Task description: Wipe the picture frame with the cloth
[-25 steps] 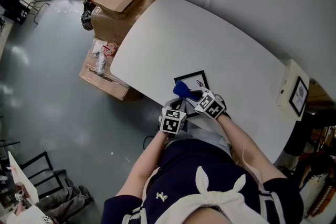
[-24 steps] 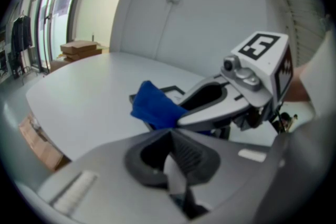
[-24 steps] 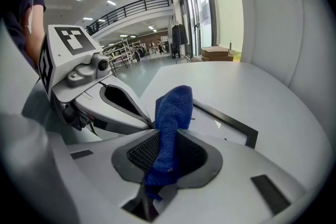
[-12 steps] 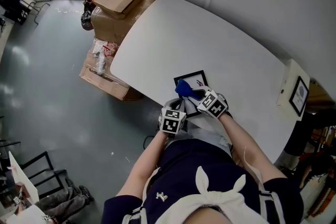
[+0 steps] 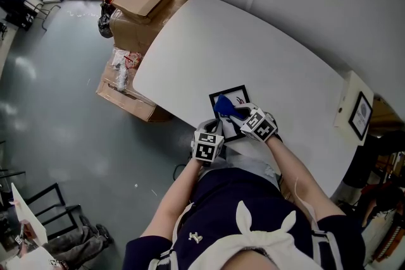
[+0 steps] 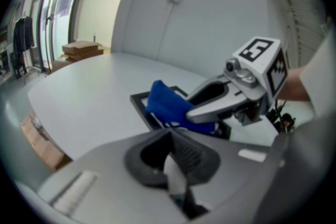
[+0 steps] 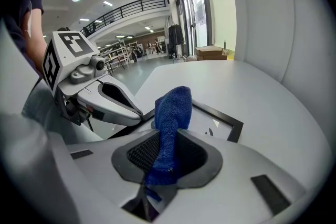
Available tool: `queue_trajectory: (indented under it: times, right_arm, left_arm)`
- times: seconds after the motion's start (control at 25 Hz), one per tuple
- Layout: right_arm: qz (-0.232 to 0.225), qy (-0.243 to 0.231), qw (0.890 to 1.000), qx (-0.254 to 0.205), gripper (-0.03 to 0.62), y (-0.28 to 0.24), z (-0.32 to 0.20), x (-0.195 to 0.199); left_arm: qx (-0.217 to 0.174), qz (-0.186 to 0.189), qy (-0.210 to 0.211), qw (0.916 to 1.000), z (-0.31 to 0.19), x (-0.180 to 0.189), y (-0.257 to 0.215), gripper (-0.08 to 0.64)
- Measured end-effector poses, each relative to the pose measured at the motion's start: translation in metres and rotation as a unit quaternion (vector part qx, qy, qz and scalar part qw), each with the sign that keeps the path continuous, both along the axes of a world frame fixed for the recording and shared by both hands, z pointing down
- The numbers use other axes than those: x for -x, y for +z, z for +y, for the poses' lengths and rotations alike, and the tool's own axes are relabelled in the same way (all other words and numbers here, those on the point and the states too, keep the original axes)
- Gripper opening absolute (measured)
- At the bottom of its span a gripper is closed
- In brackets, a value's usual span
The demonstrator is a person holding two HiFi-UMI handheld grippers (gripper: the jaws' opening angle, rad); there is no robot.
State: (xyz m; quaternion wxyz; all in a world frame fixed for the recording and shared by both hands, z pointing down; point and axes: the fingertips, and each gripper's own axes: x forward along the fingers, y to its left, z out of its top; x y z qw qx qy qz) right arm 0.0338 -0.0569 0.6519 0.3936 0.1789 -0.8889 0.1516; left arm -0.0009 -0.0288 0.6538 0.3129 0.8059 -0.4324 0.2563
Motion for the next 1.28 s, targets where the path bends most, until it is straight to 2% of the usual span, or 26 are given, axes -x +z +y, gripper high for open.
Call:
queue_trajectory:
  times: [0.76,1.28]
  right_arm:
    - [0.018,0.011,1.0,0.006,0.089,0.002,-0.007,-0.026]
    - [0.006,0.037,0.999,0.023,0.089,-0.002,-0.012,-0.032]
  left_arm:
    - [-0.001,0.0,0.001,1.0,0.0,-0.001,-0.002,0.003]
    - [-0.003,-0.002,0.004,1.0,0.0,-0.002,-0.002,0.003]
